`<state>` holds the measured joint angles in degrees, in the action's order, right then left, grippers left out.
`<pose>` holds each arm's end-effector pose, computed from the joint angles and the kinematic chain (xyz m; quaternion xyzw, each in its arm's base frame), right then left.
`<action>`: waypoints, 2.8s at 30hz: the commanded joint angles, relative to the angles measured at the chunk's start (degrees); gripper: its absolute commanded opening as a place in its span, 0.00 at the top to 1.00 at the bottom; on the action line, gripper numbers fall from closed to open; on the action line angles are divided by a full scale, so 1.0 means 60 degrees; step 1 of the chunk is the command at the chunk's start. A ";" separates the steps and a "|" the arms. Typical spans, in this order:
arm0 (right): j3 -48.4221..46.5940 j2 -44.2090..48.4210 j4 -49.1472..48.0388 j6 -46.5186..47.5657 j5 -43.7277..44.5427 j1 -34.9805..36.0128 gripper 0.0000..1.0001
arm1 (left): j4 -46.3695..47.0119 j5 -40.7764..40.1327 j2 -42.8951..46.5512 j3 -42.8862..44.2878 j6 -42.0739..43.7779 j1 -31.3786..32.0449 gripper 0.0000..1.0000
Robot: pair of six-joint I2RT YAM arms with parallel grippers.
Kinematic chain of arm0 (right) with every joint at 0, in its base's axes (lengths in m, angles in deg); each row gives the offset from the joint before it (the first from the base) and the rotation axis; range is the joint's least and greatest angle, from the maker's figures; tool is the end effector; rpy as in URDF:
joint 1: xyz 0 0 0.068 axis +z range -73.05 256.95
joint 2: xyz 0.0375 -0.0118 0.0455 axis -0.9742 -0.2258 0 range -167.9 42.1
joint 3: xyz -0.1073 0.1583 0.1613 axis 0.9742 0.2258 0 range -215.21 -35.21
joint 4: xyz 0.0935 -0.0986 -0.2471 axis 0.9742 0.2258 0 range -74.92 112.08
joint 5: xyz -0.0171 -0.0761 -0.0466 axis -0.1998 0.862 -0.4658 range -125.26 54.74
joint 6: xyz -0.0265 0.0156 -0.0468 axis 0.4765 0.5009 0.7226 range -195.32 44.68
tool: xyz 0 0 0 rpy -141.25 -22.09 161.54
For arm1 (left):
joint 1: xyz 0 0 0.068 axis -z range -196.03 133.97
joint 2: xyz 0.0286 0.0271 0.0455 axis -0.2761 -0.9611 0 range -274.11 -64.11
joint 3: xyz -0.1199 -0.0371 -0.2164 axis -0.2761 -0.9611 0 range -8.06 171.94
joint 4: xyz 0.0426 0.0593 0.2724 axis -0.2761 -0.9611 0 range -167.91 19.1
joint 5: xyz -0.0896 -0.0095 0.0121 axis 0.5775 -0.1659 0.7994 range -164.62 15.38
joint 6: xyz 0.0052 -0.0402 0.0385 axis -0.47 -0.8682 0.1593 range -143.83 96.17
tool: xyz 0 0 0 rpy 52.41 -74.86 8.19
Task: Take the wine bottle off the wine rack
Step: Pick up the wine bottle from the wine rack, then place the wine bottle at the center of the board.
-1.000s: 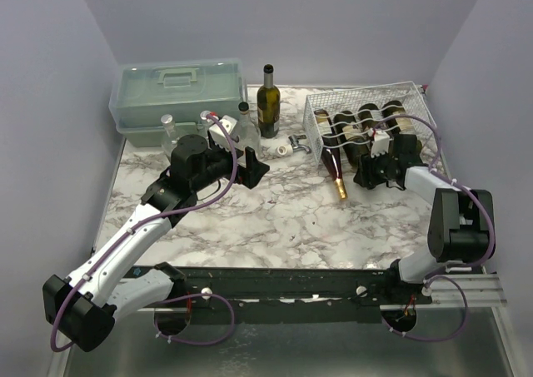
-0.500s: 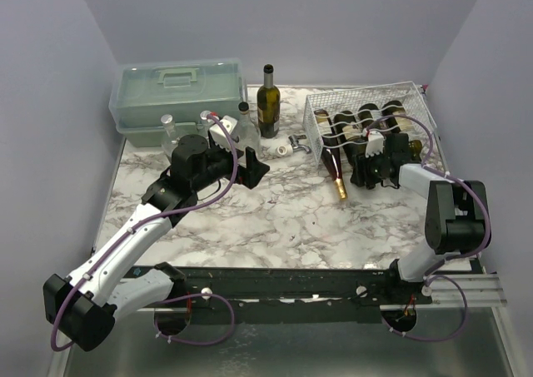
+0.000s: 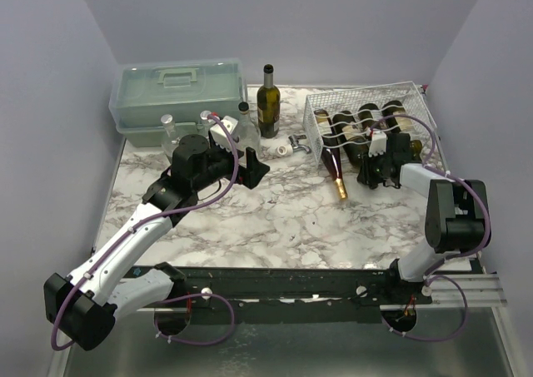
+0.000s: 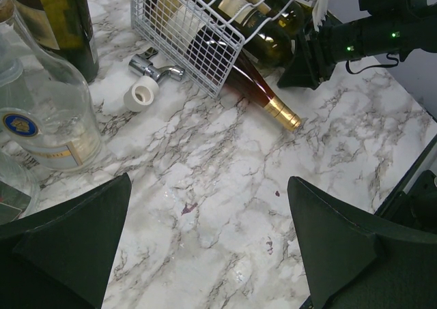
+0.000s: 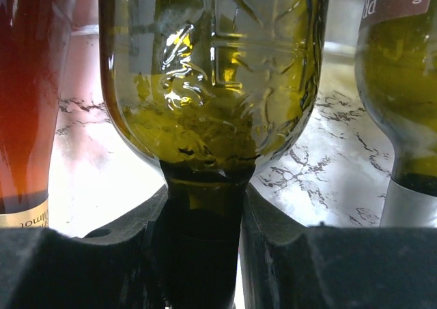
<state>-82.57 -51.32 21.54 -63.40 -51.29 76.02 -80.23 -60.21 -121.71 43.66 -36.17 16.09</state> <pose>0.3304 0.0054 0.1149 -0.1344 0.9291 0.0957 0.3309 0.2238 -0.1517 0.3197 0.2104 0.7634 -0.3202 0.5200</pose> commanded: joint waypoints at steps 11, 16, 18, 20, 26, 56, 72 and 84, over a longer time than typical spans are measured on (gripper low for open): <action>0.0049 0.1066 0.0245 0.0207 -0.0254 0.0140 1.00 | 0.0118 -0.0215 -0.0015 -0.0066 0.0168 0.0026 0.01; 0.0199 0.1540 0.0413 0.0237 -0.0246 0.0132 1.00 | 0.0103 -0.0249 0.0004 -0.0066 0.0205 0.0024 0.01; 0.0242 0.1702 0.0497 0.0254 -0.0198 0.0140 1.00 | 0.0096 -0.0264 0.0006 -0.0066 0.0211 0.0023 0.01; 0.0274 0.1879 0.0576 0.0271 -0.0082 0.0140 1.00 | 0.0103 -0.0264 0.0021 -0.0066 0.0210 0.0023 0.01; 0.0467 0.2462 0.0856 0.0446 0.0294 0.0140 1.00 | 0.0103 -0.0277 0.0064 -0.0062 0.0214 0.0023 0.01; 0.1602 0.4916 0.2930 0.1995 0.1221 -0.0036 1.00 | 0.0081 -0.0352 0.0081 -0.0081 0.0269 0.0019 0.01; 0.1352 0.6176 0.4558 0.2894 0.1944 -0.0167 1.00 | 0.0077 -0.0409 0.0090 -0.0095 0.0313 0.0027 0.01; 0.0324 0.6917 0.6019 0.3332 0.2489 -0.0167 1.00 | 0.0073 -0.0498 0.0215 -0.0099 0.0357 0.0028 0.01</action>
<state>-74.94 -12.55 58.34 -44.54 -37.52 75.34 -80.25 -62.07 -121.69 43.56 -34.97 16.09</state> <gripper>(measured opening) 0.360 0.987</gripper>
